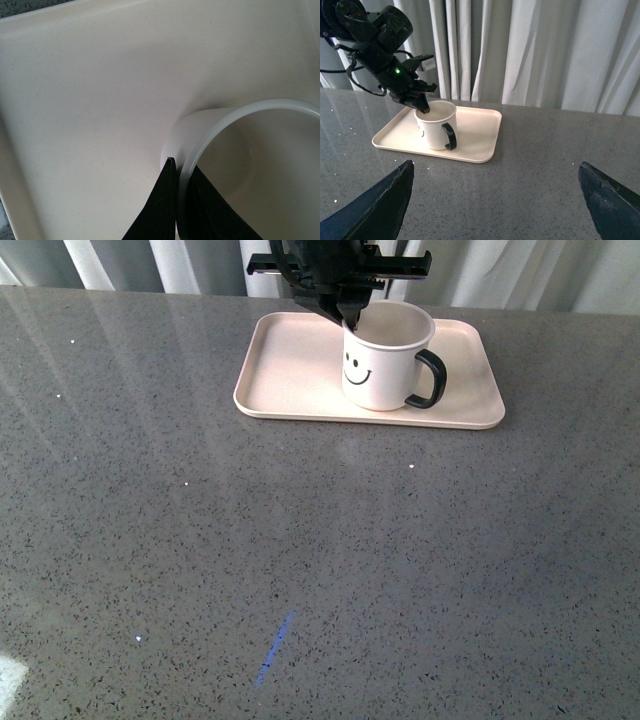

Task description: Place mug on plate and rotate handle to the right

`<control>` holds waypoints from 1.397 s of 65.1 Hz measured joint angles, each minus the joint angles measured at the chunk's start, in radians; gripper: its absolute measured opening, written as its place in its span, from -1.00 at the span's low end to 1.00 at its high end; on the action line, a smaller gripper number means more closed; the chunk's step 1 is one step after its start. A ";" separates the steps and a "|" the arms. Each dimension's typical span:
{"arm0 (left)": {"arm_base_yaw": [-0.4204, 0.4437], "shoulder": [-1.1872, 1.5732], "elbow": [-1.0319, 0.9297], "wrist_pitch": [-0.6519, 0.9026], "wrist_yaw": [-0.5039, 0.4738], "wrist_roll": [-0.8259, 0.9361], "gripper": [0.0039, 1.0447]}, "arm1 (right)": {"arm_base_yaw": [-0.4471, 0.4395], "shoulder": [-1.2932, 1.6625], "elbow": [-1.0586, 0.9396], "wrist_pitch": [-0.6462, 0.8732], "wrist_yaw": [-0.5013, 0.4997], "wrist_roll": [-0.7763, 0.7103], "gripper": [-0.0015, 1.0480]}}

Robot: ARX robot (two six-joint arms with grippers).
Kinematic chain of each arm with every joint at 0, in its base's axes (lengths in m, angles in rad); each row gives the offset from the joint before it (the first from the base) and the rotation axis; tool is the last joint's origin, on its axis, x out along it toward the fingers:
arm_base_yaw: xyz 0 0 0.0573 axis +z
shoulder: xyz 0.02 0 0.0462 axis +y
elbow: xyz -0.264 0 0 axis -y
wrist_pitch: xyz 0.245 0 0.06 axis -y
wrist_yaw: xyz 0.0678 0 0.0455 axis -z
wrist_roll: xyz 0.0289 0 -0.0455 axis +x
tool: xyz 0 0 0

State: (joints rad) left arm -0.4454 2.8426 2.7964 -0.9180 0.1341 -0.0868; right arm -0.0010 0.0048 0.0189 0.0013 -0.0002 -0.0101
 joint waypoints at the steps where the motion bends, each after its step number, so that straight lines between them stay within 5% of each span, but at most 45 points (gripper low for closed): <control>1: 0.000 0.000 -0.001 0.004 0.000 -0.001 -0.87 | 0.000 0.000 0.000 0.000 0.000 0.000 0.82; 20: -0.001 -0.032 -0.072 0.051 0.000 0.000 -0.01 | 0.000 0.000 0.000 0.000 0.000 0.000 0.82; 37: 0.008 -0.288 -0.468 0.248 0.003 0.036 0.86 | 0.000 0.000 0.000 0.000 0.000 0.000 0.82; 59: 0.086 -0.664 -0.942 0.590 0.022 0.013 0.83 | 0.000 0.000 0.000 0.000 0.000 0.000 0.82; 61: 0.088 -0.703 -1.013 0.681 -0.039 0.018 0.78 | 0.000 0.000 0.000 0.000 0.000 0.000 0.82; 64: 0.090 -0.777 -1.183 0.963 -0.232 0.043 0.62 | 0.000 0.000 0.000 0.000 0.000 0.000 0.82; 70: 0.113 -0.922 -1.488 1.379 -0.402 0.062 0.34 | 0.000 0.000 0.000 0.000 0.000 0.000 0.82; 79: 0.183 -1.169 -1.915 1.777 -0.393 0.069 -0.14 | 0.000 0.000 0.000 0.000 0.001 0.000 0.82; 91: 0.248 -1.306 -2.221 1.872 -0.335 0.072 -0.75 | 0.000 0.000 0.000 0.000 0.000 0.000 0.82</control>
State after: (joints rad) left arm -0.1978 1.5364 0.5751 0.9543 -0.2012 -0.0147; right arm -0.0010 0.0048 0.0189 0.0013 -0.0006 -0.0101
